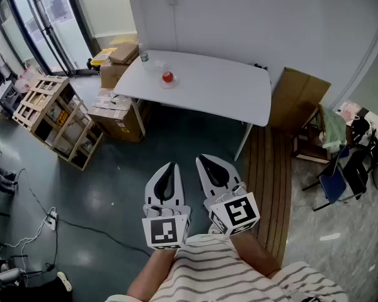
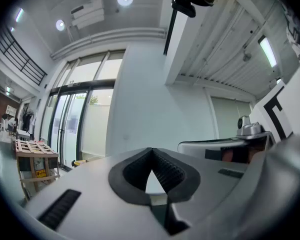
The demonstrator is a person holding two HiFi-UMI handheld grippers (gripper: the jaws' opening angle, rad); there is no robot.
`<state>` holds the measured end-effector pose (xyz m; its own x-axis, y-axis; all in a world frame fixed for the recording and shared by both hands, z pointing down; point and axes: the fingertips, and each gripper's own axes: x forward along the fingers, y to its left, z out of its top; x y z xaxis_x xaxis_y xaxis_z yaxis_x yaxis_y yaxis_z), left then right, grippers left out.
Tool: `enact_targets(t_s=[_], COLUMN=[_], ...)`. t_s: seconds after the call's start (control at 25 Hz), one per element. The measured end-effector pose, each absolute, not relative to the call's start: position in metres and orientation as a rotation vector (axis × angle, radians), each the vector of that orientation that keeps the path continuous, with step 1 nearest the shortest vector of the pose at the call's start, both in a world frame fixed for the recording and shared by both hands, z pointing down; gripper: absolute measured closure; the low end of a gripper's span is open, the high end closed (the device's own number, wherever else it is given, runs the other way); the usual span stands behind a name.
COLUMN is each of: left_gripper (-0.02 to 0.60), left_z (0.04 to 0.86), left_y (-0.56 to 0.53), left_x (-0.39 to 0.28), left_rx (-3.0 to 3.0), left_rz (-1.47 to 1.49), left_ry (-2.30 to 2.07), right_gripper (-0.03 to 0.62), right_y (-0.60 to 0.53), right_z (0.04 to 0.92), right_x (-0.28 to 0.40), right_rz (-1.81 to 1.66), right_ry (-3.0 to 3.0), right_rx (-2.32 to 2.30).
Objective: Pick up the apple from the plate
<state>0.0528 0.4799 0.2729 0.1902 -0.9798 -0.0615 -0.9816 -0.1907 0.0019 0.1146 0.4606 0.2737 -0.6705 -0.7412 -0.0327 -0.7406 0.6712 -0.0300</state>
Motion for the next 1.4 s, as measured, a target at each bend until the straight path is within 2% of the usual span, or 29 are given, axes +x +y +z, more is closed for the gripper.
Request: enact_targets(t_s=[0.76, 1.4], left_gripper=[0.577, 0.577], left_z=[0.277, 0.321], left_y=[0.454, 0.363], left_x=[0.109, 0.085], left_rx=[-2.293, -2.359], left_rz=[0.073, 0.049], left_ry=[2.062, 2.092], right_gripper=[0.580, 0.580], right_y=[0.429, 0.338], right_z=[0.281, 0.315], right_x=[0.166, 0.146], right_rz=[-0.034, -0.084], right_ry=[2.855, 2.878], right_rx=[-1.123, -1.186])
